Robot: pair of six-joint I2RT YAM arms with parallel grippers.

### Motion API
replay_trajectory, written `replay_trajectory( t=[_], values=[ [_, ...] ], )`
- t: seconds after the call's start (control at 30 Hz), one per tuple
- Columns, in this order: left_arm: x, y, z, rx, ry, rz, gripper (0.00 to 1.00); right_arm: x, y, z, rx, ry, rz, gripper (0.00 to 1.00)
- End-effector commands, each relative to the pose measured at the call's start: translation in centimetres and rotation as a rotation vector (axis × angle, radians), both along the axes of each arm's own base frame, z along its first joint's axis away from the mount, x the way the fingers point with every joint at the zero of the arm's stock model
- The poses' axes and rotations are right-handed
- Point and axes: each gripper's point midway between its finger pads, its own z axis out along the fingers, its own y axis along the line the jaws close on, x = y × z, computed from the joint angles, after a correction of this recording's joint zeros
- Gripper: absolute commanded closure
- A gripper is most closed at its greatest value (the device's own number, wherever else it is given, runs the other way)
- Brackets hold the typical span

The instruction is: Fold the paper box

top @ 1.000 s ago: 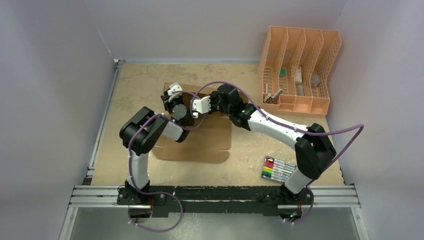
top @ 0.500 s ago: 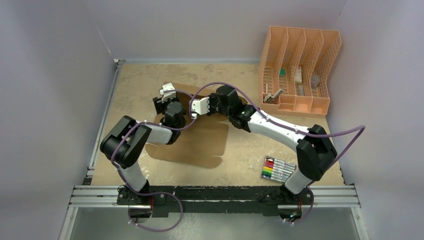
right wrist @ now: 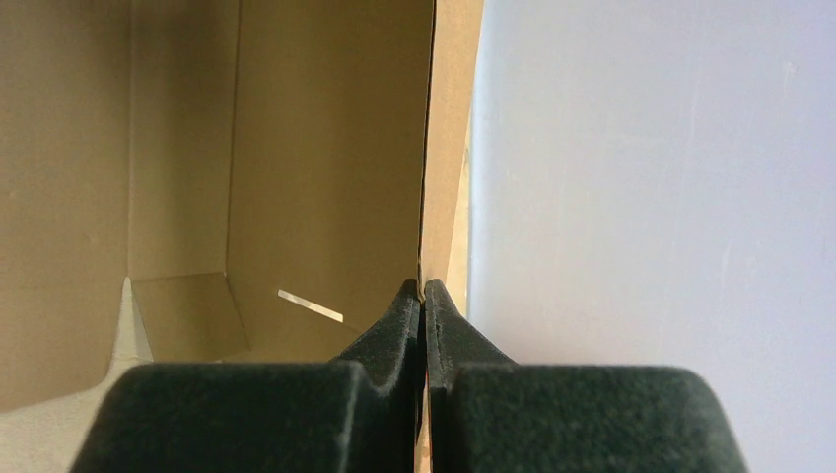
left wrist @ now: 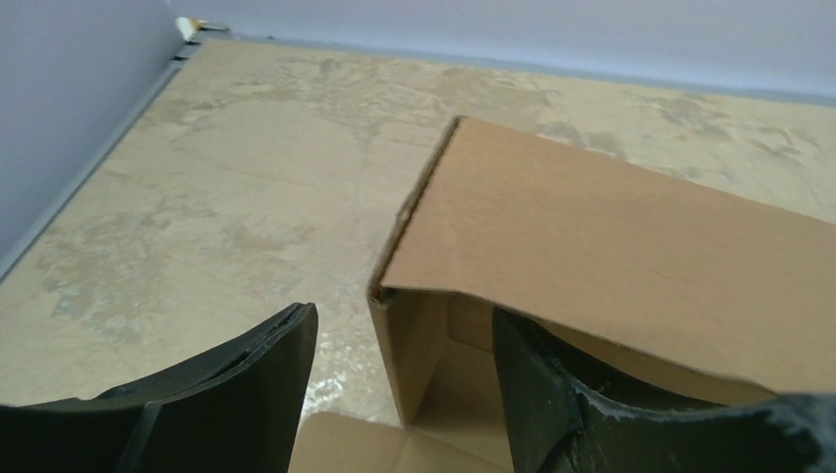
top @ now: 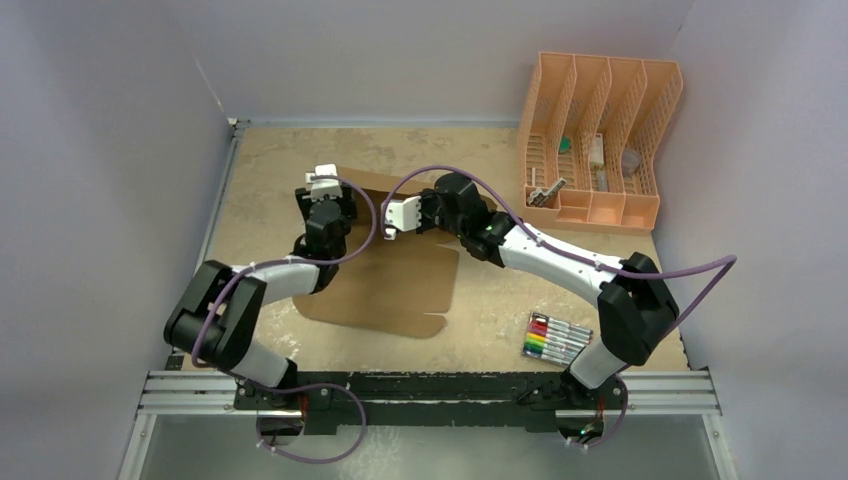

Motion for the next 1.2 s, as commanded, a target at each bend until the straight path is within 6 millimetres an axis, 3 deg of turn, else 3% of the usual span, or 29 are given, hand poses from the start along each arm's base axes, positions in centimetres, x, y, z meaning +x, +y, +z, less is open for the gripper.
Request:
replay_trajectory(
  t=[0.0,0.07,0.2,0.47,0.73,0.87,0.97,1.07,1.17],
  values=[
    [-1.3,-1.9,1.7,-0.073,0.005,-0.129,0.34,-1.9,-0.2,-2.9,-0.023,0.133,0.016,1.00],
    [-2.1,-2.1,1.6,-0.073,0.064,-0.153,0.33,-1.5,0.1,-2.1,0.006,0.116,0.008,0.97],
    [-4.6,-0.9,1.1,-0.103,0.156,-0.108,0.33,-1.2,0.3,-1.3,0.034,0.106,-0.004,0.82],
    [-7.9,0.8,2.7,-0.149,0.274,-0.044,0.31,-0.9,-0.7,1.1,0.094,0.099,-0.076,0.58],
    [-8.7,1.3,8.4,-0.162,0.272,-0.061,0.31,-3.7,-2.6,3.6,0.182,0.186,-0.097,0.46],
    [-7.9,1.4,13.0,-0.168,0.227,-0.061,0.28,-4.9,-4.3,5.3,0.248,0.201,-0.124,0.40],
    [-6.4,0.8,15.2,-0.159,0.216,-0.079,0.28,-5.3,-5.0,5.8,0.284,0.230,-0.136,0.31],
    [-4.3,0.3,15.9,-0.136,0.198,-0.094,0.28,-5.0,-6.4,6.3,0.344,0.259,-0.182,0.30],
    [-2.1,-0.2,15.4,-0.114,0.226,-0.106,0.28,-3.8,-8.8,6.3,0.391,0.268,-0.264,0.30]
  ],
)
